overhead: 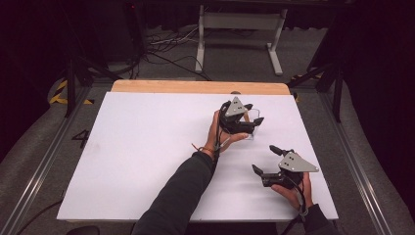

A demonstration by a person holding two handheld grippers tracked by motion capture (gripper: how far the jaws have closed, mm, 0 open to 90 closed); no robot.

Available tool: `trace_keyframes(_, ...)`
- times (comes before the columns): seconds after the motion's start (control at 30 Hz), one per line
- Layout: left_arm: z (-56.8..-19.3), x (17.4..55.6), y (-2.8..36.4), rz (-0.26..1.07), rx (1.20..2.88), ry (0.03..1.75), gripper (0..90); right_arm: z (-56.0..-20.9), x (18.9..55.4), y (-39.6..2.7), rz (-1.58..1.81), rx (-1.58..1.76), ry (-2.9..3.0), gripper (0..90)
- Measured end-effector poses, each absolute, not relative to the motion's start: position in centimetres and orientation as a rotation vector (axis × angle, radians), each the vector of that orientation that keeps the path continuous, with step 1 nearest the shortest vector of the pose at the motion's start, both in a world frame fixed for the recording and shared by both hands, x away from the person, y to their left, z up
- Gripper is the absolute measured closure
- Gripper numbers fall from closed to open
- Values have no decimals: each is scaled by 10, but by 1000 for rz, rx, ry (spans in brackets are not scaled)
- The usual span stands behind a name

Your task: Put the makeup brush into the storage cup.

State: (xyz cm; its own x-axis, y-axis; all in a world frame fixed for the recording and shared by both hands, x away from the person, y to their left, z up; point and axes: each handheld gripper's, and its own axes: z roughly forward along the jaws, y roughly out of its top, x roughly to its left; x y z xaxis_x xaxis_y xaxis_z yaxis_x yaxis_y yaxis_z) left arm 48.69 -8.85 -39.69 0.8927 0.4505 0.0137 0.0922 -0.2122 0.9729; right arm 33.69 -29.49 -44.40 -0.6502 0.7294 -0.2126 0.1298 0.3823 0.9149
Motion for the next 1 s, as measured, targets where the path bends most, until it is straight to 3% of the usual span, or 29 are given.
trace_keyframes(0.03, -396, 487, -88, 366, 1777, 428, 185, -444, 337, -295, 1269, 735, 2033, 105)
trace_keyframes(0.13, -396, 486, -84, 370, 1766, 440, 121, -444, 337, -295, 1269, 735, 2033, 105)
trace_keyframes(1.0, -374, 472, -47, 460, 1779, 371, 34, -444, 337, -294, 1264, 734, 2034, 105)
